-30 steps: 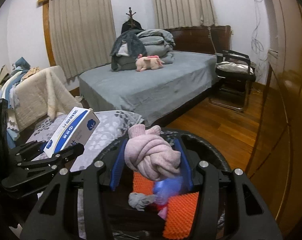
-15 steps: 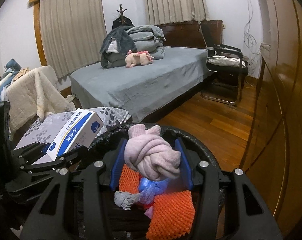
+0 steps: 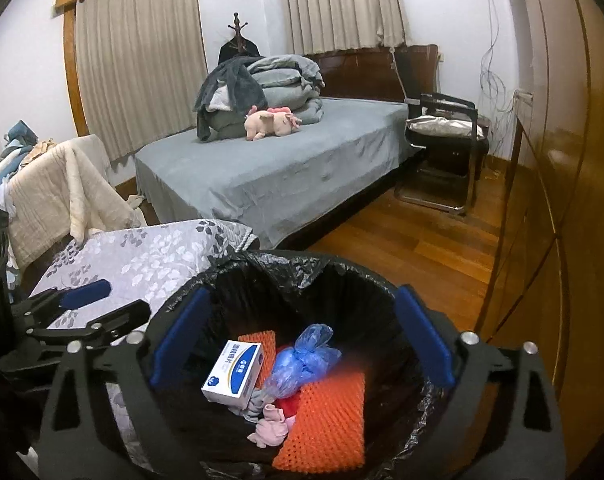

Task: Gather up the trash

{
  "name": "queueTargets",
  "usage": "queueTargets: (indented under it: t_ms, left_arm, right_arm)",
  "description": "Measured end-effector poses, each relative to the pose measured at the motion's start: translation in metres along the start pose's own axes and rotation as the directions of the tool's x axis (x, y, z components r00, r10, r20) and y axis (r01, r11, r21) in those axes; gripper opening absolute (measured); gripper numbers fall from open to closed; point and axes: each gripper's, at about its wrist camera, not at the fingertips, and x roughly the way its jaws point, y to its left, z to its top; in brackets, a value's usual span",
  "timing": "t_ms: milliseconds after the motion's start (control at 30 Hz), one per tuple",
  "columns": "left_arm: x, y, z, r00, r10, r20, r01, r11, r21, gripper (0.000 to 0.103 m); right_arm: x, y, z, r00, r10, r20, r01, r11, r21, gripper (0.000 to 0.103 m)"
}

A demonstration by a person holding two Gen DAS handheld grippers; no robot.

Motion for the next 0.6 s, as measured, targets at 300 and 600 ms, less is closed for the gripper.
queueTargets:
  t_ms: [300,600]
  left_arm:
    - [-0.046,0.022,0.003,0.998,0.046,0.046,-0.044,0.998,-0.041,0.097]
    - [-0.097,0.034,-0.004,0.993,0.081,0.082,-0.076,0.995,-0.066,0.097]
  right_arm:
    - [-0.025,0.017,0.009,0.999,0.045,0.007,-0.045,0.999,-0.01,0.097]
    - [-0.059,0.046,0.016,0.995,0.092,0.03,-0.09,0.995,-0.045,0.098]
